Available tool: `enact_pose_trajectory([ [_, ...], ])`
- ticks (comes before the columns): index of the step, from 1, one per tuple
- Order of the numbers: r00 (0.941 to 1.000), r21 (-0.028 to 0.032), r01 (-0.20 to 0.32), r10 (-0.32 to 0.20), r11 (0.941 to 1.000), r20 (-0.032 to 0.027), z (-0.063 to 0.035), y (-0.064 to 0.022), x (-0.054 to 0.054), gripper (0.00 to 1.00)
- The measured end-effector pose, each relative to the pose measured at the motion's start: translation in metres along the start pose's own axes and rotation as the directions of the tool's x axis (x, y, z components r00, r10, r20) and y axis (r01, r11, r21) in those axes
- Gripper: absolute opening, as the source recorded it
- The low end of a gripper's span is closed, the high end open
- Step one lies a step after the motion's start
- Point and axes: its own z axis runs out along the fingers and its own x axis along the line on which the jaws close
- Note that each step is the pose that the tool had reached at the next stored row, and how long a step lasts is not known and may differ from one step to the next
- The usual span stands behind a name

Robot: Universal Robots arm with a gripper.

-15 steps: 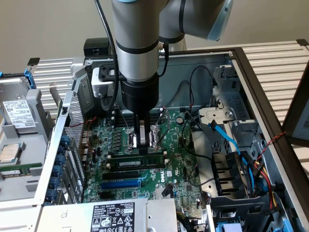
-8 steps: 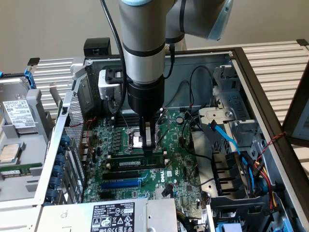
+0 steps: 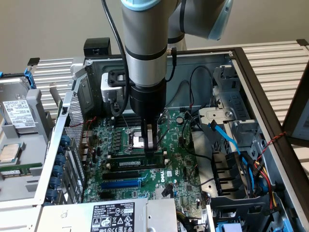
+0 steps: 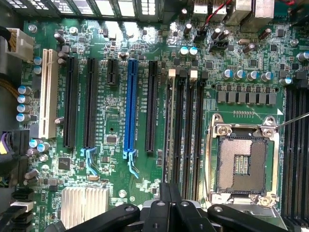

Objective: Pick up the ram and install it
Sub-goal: 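Press down the ram until it locks into place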

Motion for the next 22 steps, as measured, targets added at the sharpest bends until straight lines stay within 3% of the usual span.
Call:
enact_pose_trajectory([
  [14, 1.0000, 0.0004, 0.000, 0.000, 1.0000, -0.0010, 0.0050, 0.0004, 0.000, 0.11],
  [18, 1.0000, 0.0009, 0.000, 0.000, 1.0000, -0.0002, -0.0010, 0.0113, 0.000, 0.11],
  [22, 1.0000, 0.0008, 0.000, 0.000, 1.0000, -0.0006, -0.0054, 0.0283, 0.000, 0.11],
])
